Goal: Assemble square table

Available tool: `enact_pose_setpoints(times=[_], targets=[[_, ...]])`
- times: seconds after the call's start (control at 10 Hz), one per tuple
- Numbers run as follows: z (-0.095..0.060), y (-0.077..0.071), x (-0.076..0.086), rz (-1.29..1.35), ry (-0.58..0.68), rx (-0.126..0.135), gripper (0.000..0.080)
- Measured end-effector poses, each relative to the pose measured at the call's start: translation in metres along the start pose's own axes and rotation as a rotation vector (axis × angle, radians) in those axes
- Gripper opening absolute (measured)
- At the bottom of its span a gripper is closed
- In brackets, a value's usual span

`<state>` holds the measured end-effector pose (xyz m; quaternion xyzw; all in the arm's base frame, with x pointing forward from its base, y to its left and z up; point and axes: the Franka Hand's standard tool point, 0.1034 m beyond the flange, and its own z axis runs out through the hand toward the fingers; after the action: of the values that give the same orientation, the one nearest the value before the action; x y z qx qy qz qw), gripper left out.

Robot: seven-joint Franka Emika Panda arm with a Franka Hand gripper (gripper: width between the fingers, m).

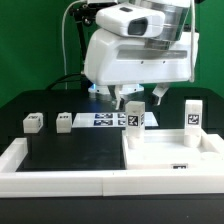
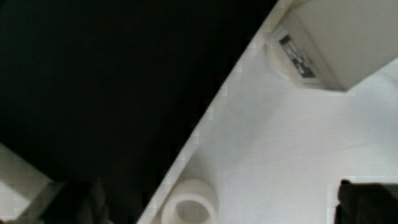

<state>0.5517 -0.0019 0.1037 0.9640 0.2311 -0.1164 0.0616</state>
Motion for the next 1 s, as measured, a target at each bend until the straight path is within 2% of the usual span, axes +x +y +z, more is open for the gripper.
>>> enact_pose_setpoints(times=[0.1,0.4,0.5,0.6,0.7,0.8,1.0], targets=[[0.002,0.005,-0.004,0.026,-0.007,0.017,0.0649],[0.002,0.006,-0.005,0.019,-0.008,0.017,0.0649],[0.004,0.012,-0.008,0.022,-0.01,0.017,0.0649],[0.004,0.023,-0.015,0.02,-0.024,0.022,0.0649],[0.004,0.042,-0.025,0.044,-0.047,0.029,0.0649],[0.007,0.059,-0.037,0.107,-0.063,0.061,0.0649],[0.02,0.078,-0.062,0.223,-0.123,0.128,0.0649]])
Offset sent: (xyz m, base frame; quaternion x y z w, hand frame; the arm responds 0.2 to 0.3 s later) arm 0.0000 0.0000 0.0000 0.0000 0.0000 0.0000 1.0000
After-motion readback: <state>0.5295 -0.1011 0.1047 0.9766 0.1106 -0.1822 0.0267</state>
